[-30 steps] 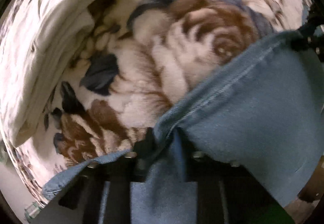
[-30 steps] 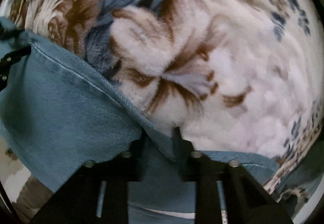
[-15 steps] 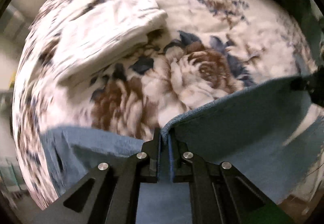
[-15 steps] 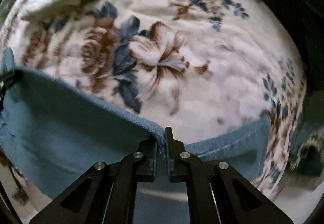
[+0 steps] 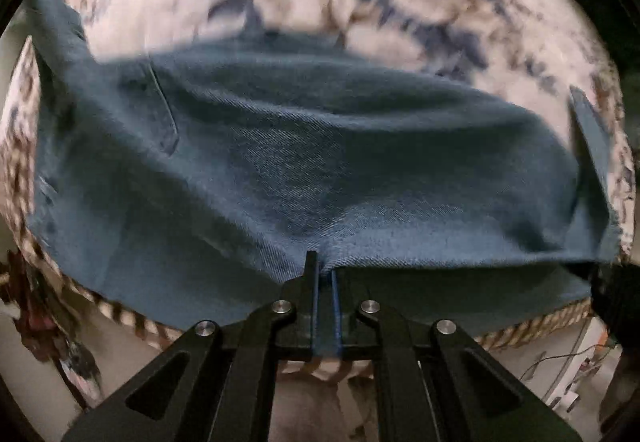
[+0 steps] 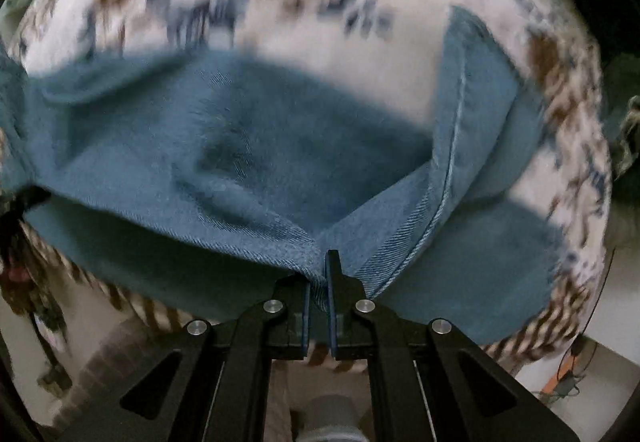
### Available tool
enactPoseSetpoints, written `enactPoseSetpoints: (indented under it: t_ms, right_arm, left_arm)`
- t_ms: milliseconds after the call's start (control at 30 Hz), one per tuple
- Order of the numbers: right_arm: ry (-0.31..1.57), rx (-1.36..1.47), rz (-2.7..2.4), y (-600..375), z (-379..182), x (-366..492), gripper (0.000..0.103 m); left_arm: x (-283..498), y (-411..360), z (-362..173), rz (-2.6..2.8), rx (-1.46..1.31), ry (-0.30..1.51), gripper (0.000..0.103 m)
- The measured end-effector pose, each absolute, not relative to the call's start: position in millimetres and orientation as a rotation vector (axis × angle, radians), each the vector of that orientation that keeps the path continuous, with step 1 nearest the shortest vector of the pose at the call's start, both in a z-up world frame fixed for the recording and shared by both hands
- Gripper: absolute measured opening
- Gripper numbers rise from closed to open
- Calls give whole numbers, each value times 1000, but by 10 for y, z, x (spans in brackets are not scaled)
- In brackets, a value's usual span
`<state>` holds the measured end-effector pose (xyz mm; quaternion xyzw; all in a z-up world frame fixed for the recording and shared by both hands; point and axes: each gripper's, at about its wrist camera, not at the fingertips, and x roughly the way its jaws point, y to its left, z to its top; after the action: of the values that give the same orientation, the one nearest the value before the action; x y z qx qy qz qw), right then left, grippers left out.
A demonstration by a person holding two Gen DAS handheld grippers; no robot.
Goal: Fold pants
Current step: 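Lift the hems with both grippers and fold them over toward the waistband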
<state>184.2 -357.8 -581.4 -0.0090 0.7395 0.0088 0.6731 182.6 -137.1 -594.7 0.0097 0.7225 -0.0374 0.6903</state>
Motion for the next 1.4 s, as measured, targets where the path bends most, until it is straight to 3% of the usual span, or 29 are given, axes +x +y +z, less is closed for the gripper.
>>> enactPoseSetpoints:
  t_ms: [167,233,267,333,367,400,433,500,567,733,867,933,967,1000,1067,1200,1333,1400]
  right_arm:
    - [1726,-10,-6,-3467,-6251,1619,8]
    - [1745,-5,-29,-3460,-6297,1619,12]
    - [1759,10,-33,-3460,-6289,1623,20]
    - [1759,58,-11,-3461,-6198,1622,50]
    - [1745,106,12,-3467,-6116,1609,79]
    - [1724,158,40,-3465,-6003,1579,93]
    - [1707,180,46,-3462,-5903,1551,92]
    - [1675,216,34,-3476,-5686,1492,93]
    - [1628,272,5,-3540,-5462,1465,93]
    - [1529,341,-211,-4035,-5288,1735,93]
    - [1525,338,-372,-4407,-5691,2376,92]
    - [1558,307,-391,-4546,-5975,2584,86]
    - [1576,289,-385,-4592,-6071,2625,61]
    - [1571,291,-380,-4638,-6106,2626,29]
    - [1491,365,-419,-4853,-5964,2446,12]
    - [1355,557,-552,-5357,-5591,1666,10]
    - [1370,832,-643,-5744,-5722,782,11]
    - [1345,1057,-602,-5883,-5939,408,21]
  left_arm:
    - [1724,-1292,-6289,-94,16,1636,4]
    - [1698,-1281,-6267,-100,25,1641,10]
    - [1689,-1264,-6228,-98,14,1650,11]
    - [1656,-1213,-6091,-99,-22,1668,27]
    - [1633,-1199,-6010,-102,-20,1663,32]
    - [1613,-1193,-5911,-102,-5,1653,47]
    - [1584,-1179,-5794,-102,8,1640,62]
    - [1544,-1159,-5586,-96,20,1603,82]
    - [1554,-1201,-5417,-84,68,1560,91]
    - [1802,-1436,-5488,-38,258,1437,93]
    - [2057,-1710,-5705,-40,251,1428,93]
    - [2150,-1893,-5741,-46,246,1409,93]
    - [2160,-1951,-5711,-50,245,1398,93]
    - [2169,-2003,-5673,-55,242,1390,93]
    - [2129,-2097,-5584,-72,224,1380,93]
    - [1958,-2304,-5598,-124,204,1415,93]
    - [1795,-2504,-5755,-136,214,1463,93]
    - [1732,-2587,-5836,-135,234,1480,93]
